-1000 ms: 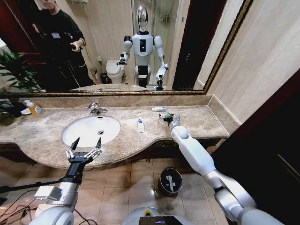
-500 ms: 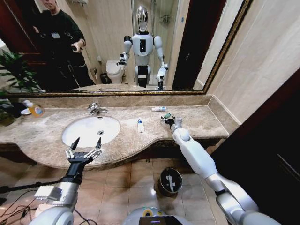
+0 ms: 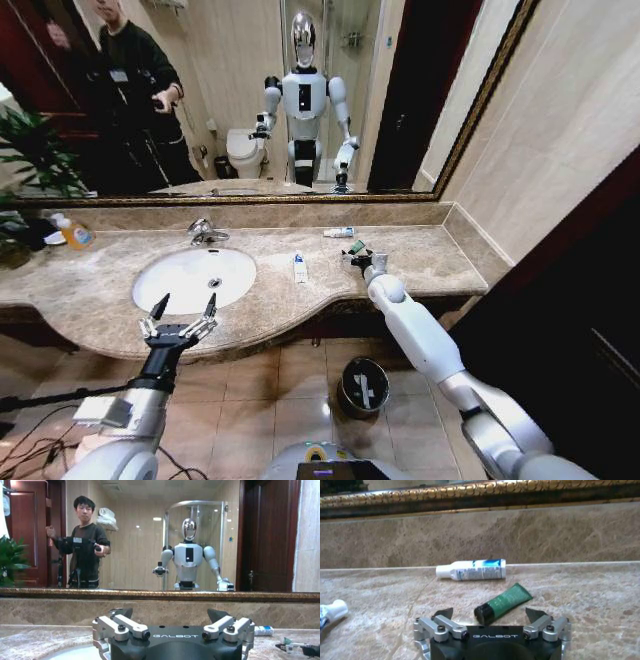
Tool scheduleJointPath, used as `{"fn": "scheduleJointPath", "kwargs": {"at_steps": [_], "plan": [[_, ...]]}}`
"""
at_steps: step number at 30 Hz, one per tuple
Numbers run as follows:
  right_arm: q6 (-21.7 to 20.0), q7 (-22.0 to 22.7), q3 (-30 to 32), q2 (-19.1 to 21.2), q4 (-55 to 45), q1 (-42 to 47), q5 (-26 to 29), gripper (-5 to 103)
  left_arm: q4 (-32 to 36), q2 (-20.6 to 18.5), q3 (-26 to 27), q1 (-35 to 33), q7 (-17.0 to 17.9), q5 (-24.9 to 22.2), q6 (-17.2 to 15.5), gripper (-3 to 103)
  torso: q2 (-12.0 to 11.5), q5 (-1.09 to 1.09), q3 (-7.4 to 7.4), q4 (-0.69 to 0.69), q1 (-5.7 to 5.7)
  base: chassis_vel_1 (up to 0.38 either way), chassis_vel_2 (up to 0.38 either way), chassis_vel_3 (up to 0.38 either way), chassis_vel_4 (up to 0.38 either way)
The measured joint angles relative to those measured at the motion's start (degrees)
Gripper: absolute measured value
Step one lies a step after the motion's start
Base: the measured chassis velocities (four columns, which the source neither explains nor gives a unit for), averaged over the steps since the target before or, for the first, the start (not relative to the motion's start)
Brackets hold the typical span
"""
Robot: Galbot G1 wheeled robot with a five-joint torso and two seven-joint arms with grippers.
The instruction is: Pick up the trash from the sink and place it in the trash bin.
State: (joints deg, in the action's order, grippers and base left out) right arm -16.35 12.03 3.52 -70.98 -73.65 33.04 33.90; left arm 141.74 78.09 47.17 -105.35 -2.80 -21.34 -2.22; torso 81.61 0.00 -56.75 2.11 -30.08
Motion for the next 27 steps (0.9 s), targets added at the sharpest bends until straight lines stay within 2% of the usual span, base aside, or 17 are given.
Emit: {"fn": "scheduleJointPath", "kwargs": {"at_steps": [4,6,7,9,12,13,16,18,21,22,23,25,27], "plan": [[0.0,-0.2,-0.2,-0.8,1.0,-0.6,-0.2,83,0.0,0.0,0.0,0.0,0.0,0.0,0.0,100,0.0,0.0,0.0,0.0,0.0,0.0,0.0,0.0,0.0],[0.0,-0.2,-0.2,-1.1,1.4,-0.9,-0.3,83,0.0,0.0,0.0,0.0,0.0,0.0,0.0,100,0.0,0.0,0.0,0.0,0.0,0.0,0.0,0.0,0.0],[0.0,-0.2,-0.2,-1.4,1.9,-1.3,-0.3,72,0.0,0.0,0.0,0.0,0.0,0.0,0.0,100,0.0,0.0,0.0,0.0,0.0,0.0,0.0,0.0,0.0],[0.0,-0.2,-0.2,-1.5,2.3,-1.5,-0.3,72,0.0,0.0,0.0,0.0,0.0,0.0,0.0,100,0.0,0.0,0.0,0.0,0.0,0.0,0.0,0.0,0.0],[0.0,0.1,-0.3,-1.8,3.0,-2.1,-0.5,55,0.0,0.0,0.0,0.0,0.0,0.0,0.0,100,0.0,-0.01,0.0,0.0,0.0,0.0,0.0,0.0,0.0],[0.0,0.1,-0.3,-1.8,3.0,-2.1,-0.5,55,0.0,0.0,0.0,0.0,0.0,0.0,0.0,100,0.0,-0.01,0.0,0.0,0.0,0.0,0.0,0.0,0.0],[-0.1,0.3,-0.4,-2.0,3.8,-2.5,-0.9,38,0.0,0.0,0.0,0.0,0.0,0.0,0.0,100,0.0,-0.01,0.0,0.0,0.0,0.0,0.0,0.0,0.0],[-0.1,0.4,-0.4,-2.0,4.0,-2.5,-1.0,38,0.0,0.0,0.0,0.0,0.0,0.0,0.0,100,0.0,-0.01,0.0,0.0,0.0,0.0,0.0,0.0,0.0],[-0.1,0.8,-0.3,-2.0,4.0,-2.4,-1.6,22,0.0,0.0,0.0,0.0,0.0,0.0,0.0,100,0.0,-0.01,0.0,0.01,0.0,0.0,0.0,0.0,0.0],[-0.1,0.8,-0.3,-2.0,4.0,-2.4,-1.6,22,0.0,0.0,0.0,0.0,0.0,0.0,0.0,100,0.0,-0.01,0.0,0.01,0.0,0.0,0.0,0.0,0.0],[-0.1,0.8,-0.1,-1.5,3.1,-1.8,-2.8,17,0.0,0.0,0.0,0.0,0.0,0.0,0.0,100,0.0,0.0,0.0,0.01,0.0,0.0,0.0,0.0,0.0],[-0.1,0.8,0.1,-1.1,2.3,-1.4,-3.4,14,0.0,0.0,0.0,0.0,0.0,0.0,0.0,100,0.0,0.0,0.0,0.01,0.0,0.0,0.0,0.0,0.0],[-0.7,0.7,0.3,0.8,-1.4,0.1,-4.1,25,0.0,0.0,0.0,0.0,0.0,0.0,0.0,100,0.0,0.0,0.0,0.0,0.0,0.0,0.0,0.0,0.0]]}}
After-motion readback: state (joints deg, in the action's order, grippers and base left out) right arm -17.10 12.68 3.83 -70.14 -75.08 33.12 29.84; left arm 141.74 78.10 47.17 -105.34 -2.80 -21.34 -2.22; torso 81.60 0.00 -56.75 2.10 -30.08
